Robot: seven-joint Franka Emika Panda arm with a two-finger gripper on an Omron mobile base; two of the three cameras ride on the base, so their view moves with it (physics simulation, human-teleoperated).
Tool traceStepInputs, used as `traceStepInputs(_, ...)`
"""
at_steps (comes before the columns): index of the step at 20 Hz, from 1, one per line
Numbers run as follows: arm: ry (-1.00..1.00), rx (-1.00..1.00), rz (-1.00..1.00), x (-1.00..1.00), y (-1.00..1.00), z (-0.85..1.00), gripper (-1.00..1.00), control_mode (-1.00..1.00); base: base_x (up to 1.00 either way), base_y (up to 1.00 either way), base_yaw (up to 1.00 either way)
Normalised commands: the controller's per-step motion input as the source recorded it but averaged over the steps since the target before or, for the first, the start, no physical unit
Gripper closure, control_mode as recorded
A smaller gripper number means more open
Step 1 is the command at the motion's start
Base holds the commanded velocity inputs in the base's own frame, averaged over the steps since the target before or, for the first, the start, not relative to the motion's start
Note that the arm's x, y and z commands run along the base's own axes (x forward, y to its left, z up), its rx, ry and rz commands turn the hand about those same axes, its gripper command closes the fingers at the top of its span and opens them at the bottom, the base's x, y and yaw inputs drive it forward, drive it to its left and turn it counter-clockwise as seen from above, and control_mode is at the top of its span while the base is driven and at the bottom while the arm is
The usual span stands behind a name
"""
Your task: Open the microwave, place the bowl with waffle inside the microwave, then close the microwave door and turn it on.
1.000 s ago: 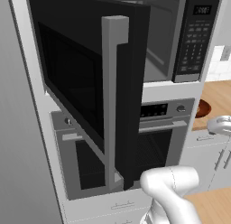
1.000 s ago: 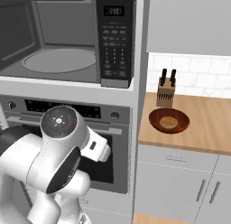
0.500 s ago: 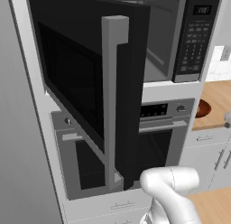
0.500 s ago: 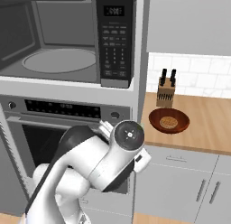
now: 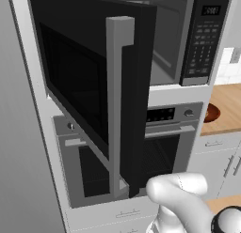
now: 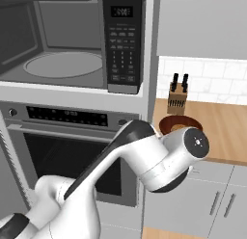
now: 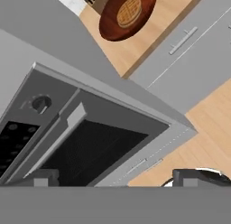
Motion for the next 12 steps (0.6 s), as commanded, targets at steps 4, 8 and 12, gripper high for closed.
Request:
traceStepInputs(4, 0.0, 0.05, -0.03, 0.29, 0.0, -0.19, -1.0, -1.0, 0.0, 0.0, 0.0)
traceStepInputs(8, 0.0, 0.06, -0.05, 0.37, 0.0, -0.16, -1.0, -1.0, 0.0, 0.0, 0.0)
traceStepInputs(12, -0.01, 0.07, -0.08, 0.44, -0.02, -0.11, -1.0, -1.0, 0.0, 0.0, 0.0)
